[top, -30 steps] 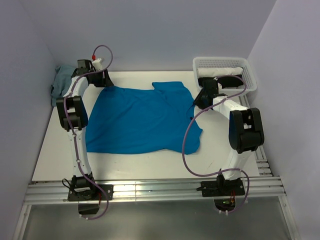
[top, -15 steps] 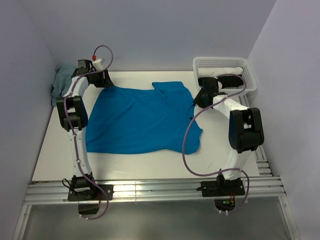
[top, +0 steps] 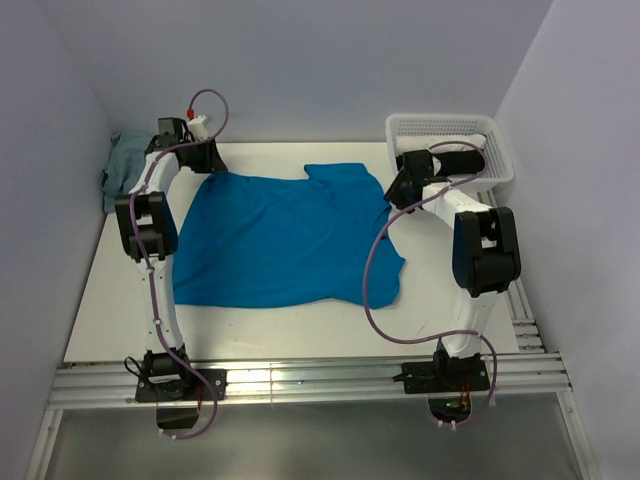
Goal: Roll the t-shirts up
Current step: Flatten the tshirt
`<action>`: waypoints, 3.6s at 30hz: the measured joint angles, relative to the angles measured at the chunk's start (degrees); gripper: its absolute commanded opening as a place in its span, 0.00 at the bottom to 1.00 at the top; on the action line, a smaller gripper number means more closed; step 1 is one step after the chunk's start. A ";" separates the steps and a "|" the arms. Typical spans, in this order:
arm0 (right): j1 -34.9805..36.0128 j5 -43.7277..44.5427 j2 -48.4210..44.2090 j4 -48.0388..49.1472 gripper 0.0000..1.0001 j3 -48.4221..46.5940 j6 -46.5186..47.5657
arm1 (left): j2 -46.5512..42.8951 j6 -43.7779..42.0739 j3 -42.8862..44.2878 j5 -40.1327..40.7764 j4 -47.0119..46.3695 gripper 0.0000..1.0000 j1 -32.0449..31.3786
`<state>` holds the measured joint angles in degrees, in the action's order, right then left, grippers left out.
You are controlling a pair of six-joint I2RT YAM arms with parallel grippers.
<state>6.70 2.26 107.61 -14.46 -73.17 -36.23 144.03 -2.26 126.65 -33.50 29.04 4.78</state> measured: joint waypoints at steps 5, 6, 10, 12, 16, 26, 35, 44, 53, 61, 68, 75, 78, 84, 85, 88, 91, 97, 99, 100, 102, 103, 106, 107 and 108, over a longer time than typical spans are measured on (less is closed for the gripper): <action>-0.02 -0.07 3.13 -0.15 0.49 -3.17 0.13 | 0.28 0.15 0.94 0.33 -0.02 0.19 -0.31; -0.02 -0.13 3.63 -0.22 0.49 -3.50 0.13 | 0.28 0.15 1.01 0.39 -0.07 0.17 -0.37; -0.04 -0.13 5.14 -0.39 0.50 -3.80 0.13 | 0.28 0.09 1.09 0.48 -0.11 0.00 -0.63; -0.11 -0.13 5.97 -0.68 0.50 -4.00 0.15 | 0.28 -0.02 1.09 0.66 -0.11 0.00 -0.74; -0.20 -0.17 7.76 -1.18 0.40 -5.31 0.70 | 0.28 -0.13 1.09 1.53 -0.13 0.00 -0.83; -0.22 -0.17 8.61 -1.38 0.39 -6.91 1.18 | 0.28 -2.27 1.44 7.02 0.31 0.26 -0.83; -0.22 -0.33 8.61 -1.40 0.40 -6.93 1.18 | 0.28 -2.86 1.73 9.03 0.57 0.49 -0.85; -0.22 -0.31 8.68 -1.90 0.40 -7.48 1.22 | 1.84 -2.62 2.64 9.14 0.44 0.41 -1.22; -0.22 -0.31 9.18 -3.02 0.37 -8.15 1.42 | 2.27 -2.47 2.62 8.94 0.59 0.05 -2.03; -0.20 0.37 9.64 -3.34 0.10 -9.27 1.57 | 1.84 -2.62 0.04 11.04 -2.10 0.00 -2.19; -0.72 4.24 5.68 -2.95 0.03 -3.87 1.16 | 0.96 -2.62 -0.04 15.56 -1.70 0.00 -0.61; -1.18 5.86 4.31 -3.19 0.02 -3.32 1.11 | 0.44 -3.04 3.56 16.72 -0.09 0.00 2.95; -1.18 5.86 4.31 -3.67 0.02 -3.52 1.11 | 0.44 -3.15 4.76 18.16 0.00 0.00 3.26; -1.18 5.90 4.76 -5.51 0.03 -6.36 1.14 | 1.22 -5.49 6.75 21.75 0.39 0.00 2.27; -1.18 5.90 5.01 -5.55 0.03 -7.04 1.16 | 1.27 -5.95 6.67 22.51 0.37 0.00 2.10; -1.11 5.92 5.29 -5.73 0.04 -7.74 1.14 | 1.27 -7.19 5.66 24.98 -0.68 0.00 1.70; -1.01 5.99 5.88 -6.32 0.04 -8.50 1.16 | 2.12 -8.07 5.44 27.87 -1.18 0.00 1.38; -0.81 5.95 6.56 -6.54 0.16 -9.05 1.18 | 5.55 -10.36 6.25 32.94 -1.97 0.00 0.83; -0.79 5.53 6.64 -6.56 0.22 -9.20 1.33 | 5.55 -10.95 6.12 34.34 -2.69 0.00 0.37; -0.79 5.49 6.67 -6.58 0.33 -9.31 1.44 | 5.55 -11.61 5.55 35.10 -3.48 0.00 0.07; -0.85 5.81 6.69 -6.67 0.47 -9.31 1.68 | 5.40 -12.07 4.74 36.04 -4.81 0.00 -0.33; -0.92 5.95 6.64 -6.60 0.49 -9.25 1.84 | 5.40 -12.20 4.59 36.48 -5.25 0.00 -0.44; -1.14 6.32 5.14 -6.47 0.53 -7.34 1.99 | 5.40 -12.79 4.50 37.03 -5.70 0.00 -0.46; -1.29 6.27 3.65 -6.54 0.54 -5.75 1.73 | 5.40 -13.05 4.50 37.11 -5.70 0.00 -0.46; -1.53 6.01 1.33 -6.10 0.54 -3.02 1.11 | 5.40 -13.14 4.44 37.29 -5.75 0.00 -0.46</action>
<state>5.17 8.27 108.95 -20.56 -76.18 -35.11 149.42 -15.40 131.09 3.79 23.29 4.32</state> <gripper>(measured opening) 0.532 0.009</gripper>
